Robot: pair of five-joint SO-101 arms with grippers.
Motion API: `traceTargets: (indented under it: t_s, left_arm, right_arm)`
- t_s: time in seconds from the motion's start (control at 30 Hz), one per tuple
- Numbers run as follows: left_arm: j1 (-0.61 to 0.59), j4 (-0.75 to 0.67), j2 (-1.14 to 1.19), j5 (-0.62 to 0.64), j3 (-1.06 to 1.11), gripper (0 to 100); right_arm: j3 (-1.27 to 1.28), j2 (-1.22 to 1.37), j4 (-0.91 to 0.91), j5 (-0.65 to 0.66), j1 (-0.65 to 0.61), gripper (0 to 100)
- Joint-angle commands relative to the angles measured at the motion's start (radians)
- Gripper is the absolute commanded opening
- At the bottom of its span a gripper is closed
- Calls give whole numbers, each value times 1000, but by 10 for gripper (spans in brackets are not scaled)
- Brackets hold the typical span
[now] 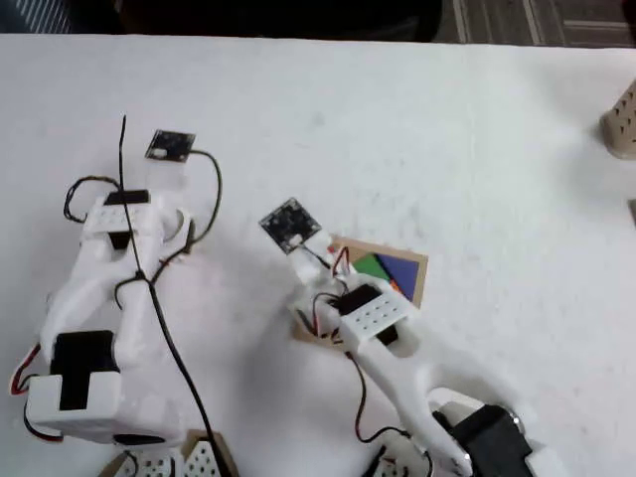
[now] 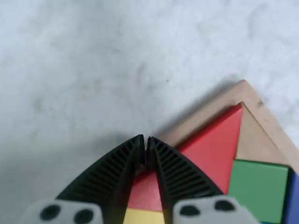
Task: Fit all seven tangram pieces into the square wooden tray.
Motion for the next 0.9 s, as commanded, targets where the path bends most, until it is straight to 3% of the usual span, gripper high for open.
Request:
traceTargets:
  t_s: [0.0, 0.3, 0.6, 0.87]
  left_arm:
    - [13, -18, -48, -12, 0, 23]
    - [13, -20, -48, -14, 0, 23]
    - [8, -83, -76, -11, 37, 23]
    - [-10, -175, -361, -12, 264, 23]
  right_arm:
    - [-8, -68, 67, 17, 47, 18]
    - [-34, -136, 151, 17, 122, 18]
    - [63, -481, 266, 8, 317, 18]
    - [265, -837, 272, -97, 564, 18]
